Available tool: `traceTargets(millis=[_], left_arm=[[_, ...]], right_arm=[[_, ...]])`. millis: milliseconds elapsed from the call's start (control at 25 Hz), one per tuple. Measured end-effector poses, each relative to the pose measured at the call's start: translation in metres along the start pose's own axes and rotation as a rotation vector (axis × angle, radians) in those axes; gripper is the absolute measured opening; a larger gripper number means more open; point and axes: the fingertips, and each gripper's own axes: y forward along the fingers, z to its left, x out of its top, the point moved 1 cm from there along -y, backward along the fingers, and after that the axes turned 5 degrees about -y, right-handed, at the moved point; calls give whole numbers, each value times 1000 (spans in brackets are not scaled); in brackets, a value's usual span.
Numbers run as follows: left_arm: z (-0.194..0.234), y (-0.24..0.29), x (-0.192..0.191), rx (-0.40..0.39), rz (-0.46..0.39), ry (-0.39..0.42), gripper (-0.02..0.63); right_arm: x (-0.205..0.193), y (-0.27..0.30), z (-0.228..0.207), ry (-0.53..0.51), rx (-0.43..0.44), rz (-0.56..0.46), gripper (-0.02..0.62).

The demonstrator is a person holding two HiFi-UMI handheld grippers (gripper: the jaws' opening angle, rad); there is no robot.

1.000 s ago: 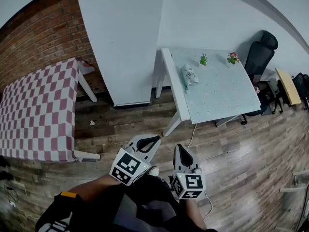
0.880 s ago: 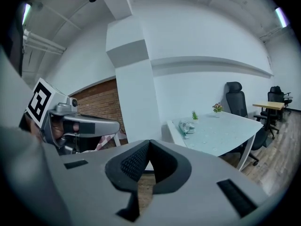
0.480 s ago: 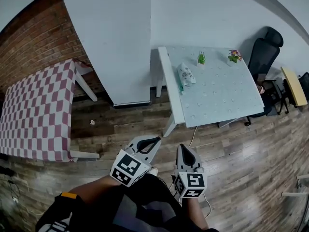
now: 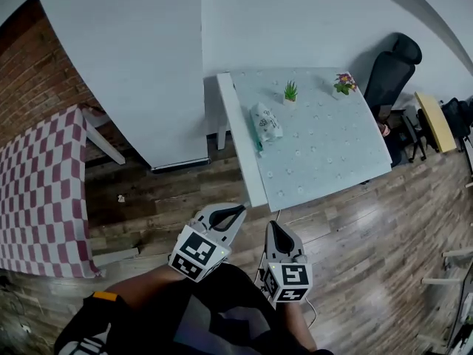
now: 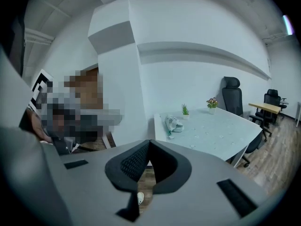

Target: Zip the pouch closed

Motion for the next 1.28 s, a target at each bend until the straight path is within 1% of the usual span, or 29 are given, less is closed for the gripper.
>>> traceTargets(millis=[200,360,640,800,920,1040,1200,1280], left_arm=[[42,36,32,-61,-8,2,14],[75,57,44,-104,5,-2,14],[131,81,49,-160,40,28,14],[153,95,47,-171,51,39,14],[164,104,39,-169,73,31,14],[171,118,26,-162,117,31,14],[181,140,14,-128,146,24,14],[186,151,9,-102,168,1,14]], right_arm=[[34,42,-19,-31,-60,26,15],[46,77,-27,-39,-97,77,15],[62,140,-23,-146,-123,192,17],[63,165,-26,-207,-143,248,18],[60,181,-30,-265,-137,291,25],[55,197,-40,-298,-115,321,55],[41,222,-51,-342,-55,355,78],[34,231,-56,-379,-20,381,88]])
